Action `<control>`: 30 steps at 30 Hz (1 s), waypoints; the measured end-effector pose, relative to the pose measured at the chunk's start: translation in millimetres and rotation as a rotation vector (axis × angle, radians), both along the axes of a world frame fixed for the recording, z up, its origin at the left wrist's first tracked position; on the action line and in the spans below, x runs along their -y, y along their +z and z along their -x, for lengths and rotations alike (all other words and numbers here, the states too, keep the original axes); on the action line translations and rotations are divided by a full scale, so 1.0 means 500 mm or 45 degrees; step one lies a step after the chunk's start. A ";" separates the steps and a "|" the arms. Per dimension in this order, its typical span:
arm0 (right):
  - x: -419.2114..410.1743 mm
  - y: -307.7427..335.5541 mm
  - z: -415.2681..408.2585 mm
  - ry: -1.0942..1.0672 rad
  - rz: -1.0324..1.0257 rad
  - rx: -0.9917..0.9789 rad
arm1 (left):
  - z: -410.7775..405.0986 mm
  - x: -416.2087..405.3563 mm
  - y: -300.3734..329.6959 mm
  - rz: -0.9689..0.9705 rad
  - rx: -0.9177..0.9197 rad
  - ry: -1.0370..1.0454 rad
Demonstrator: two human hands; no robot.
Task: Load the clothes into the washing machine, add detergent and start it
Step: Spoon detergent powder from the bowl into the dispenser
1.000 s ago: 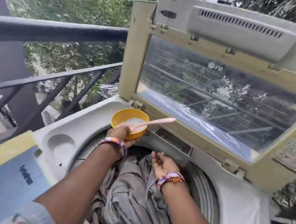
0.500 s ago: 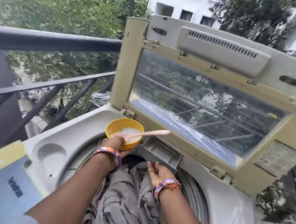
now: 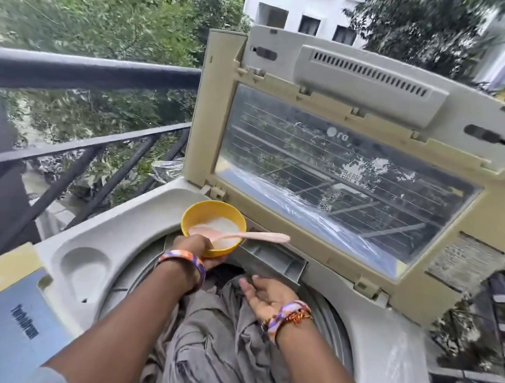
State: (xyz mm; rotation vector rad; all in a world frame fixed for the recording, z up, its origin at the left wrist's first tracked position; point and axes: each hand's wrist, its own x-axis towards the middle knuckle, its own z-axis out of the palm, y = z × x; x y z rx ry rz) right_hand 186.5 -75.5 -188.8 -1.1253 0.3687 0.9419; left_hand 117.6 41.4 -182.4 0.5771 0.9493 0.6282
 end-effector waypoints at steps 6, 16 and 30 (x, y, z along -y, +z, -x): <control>0.022 0.075 -0.027 -0.078 -0.105 0.260 | -0.002 0.000 -0.009 -0.021 0.052 -0.095; 0.061 0.142 -0.042 0.301 0.077 0.950 | 0.003 0.035 0.010 -0.100 0.182 -0.286; 0.091 0.151 -0.038 0.358 0.276 2.382 | 0.008 0.043 0.012 -0.208 0.260 -0.209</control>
